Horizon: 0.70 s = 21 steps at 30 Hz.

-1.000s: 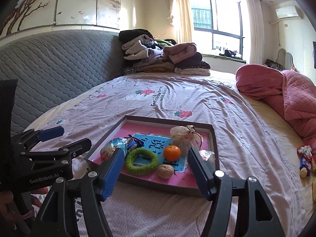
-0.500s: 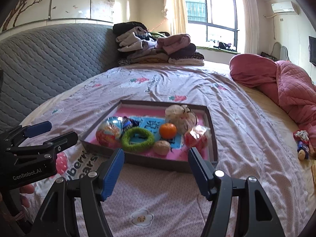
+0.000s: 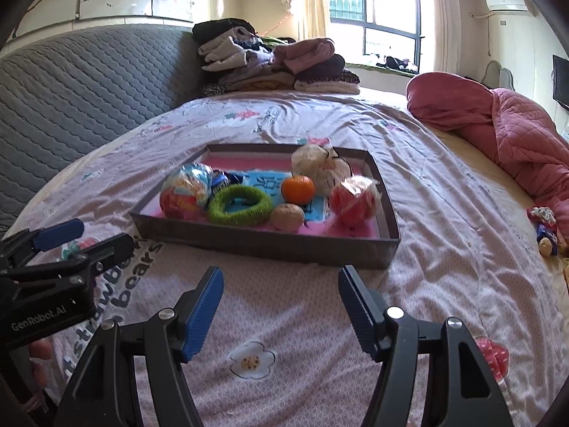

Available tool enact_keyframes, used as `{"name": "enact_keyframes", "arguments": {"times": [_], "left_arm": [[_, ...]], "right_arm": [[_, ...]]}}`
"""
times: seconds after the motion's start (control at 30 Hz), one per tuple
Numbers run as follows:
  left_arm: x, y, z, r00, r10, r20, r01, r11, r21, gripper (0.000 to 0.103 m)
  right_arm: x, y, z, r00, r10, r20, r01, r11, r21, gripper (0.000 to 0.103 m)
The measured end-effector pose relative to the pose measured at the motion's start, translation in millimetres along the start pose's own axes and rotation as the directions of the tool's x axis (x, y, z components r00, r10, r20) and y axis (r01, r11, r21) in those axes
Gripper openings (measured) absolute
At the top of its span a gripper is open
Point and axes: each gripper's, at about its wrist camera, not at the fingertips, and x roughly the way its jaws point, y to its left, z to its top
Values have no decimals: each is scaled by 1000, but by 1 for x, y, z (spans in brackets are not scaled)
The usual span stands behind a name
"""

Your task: Organize objects

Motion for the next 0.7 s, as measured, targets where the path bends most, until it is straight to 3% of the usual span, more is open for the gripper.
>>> {"name": "enact_keyframes", "arguments": {"times": [0.7], "left_arm": [[10,1,-13,1000,8,18,-8,1000,-17,83]], "right_arm": [[5,-2,-15,999,-19,27,19,1000,13,66]]}}
